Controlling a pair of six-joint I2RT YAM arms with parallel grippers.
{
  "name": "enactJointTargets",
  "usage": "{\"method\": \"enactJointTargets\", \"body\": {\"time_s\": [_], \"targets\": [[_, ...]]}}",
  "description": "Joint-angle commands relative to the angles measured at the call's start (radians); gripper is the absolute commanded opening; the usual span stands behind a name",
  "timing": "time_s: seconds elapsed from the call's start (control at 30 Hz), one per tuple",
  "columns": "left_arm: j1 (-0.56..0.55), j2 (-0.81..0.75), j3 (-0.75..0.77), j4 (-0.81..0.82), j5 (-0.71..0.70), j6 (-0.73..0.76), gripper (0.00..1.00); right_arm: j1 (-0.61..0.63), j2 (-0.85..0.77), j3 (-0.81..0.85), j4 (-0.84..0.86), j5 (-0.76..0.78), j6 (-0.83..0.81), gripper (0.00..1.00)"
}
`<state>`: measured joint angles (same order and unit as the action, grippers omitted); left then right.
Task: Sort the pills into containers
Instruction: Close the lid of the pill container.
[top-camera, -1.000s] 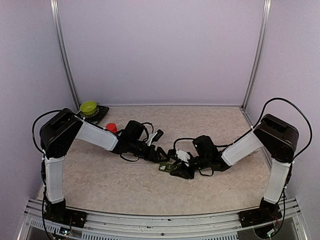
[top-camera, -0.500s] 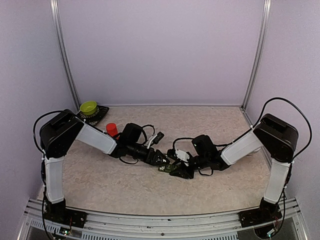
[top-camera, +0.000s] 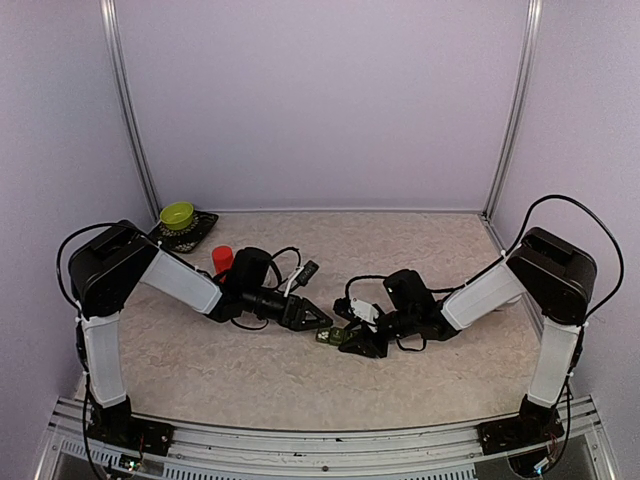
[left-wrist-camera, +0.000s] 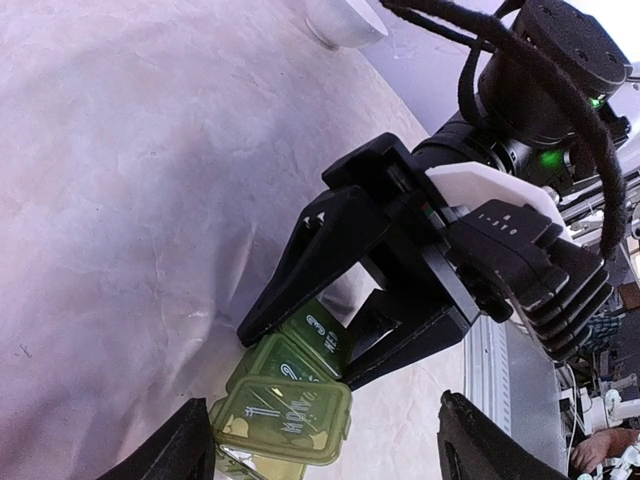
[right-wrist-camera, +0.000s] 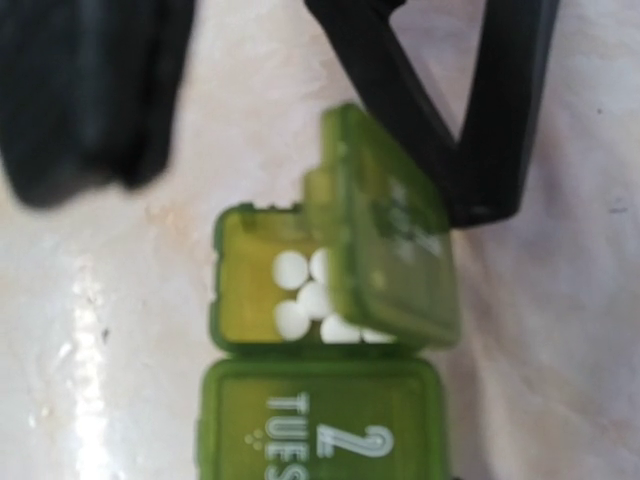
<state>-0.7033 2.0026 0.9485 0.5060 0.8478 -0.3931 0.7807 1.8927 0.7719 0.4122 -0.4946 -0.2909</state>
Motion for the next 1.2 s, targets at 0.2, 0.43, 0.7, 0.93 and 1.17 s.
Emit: {"method": "enactJointTargets", "body": {"time_s": [0.2, 0.43, 0.7, 0.93, 1.17], "targets": [[0.003, -0.050, -0.018, 0.049, 0.018, 0.010, 0.75, 0.008, 0.020, 0.004, -0.054, -0.003, 0.008, 0.27], [0.003, -0.050, -0.002, 0.034, -0.027, 0.020, 0.76, 0.009, 0.018, 0.009, -0.069, -0.021, 0.003, 0.27], [-0.007, -0.063, 0.009, 0.047, 0.023, 0.020, 0.75, 0.012, 0.025, 0.015, -0.077, -0.016, 0.002, 0.26], [-0.033, -0.098, -0.018, -0.008, 0.021, 0.072, 0.74, 0.012, 0.031, 0.024, -0.087, -0.010, 0.002, 0.25], [-0.039, -0.094, -0.022, -0.103, -0.016, 0.106, 0.71, 0.012, 0.043, 0.033, -0.095, -0.012, 0.005, 0.24]]}}
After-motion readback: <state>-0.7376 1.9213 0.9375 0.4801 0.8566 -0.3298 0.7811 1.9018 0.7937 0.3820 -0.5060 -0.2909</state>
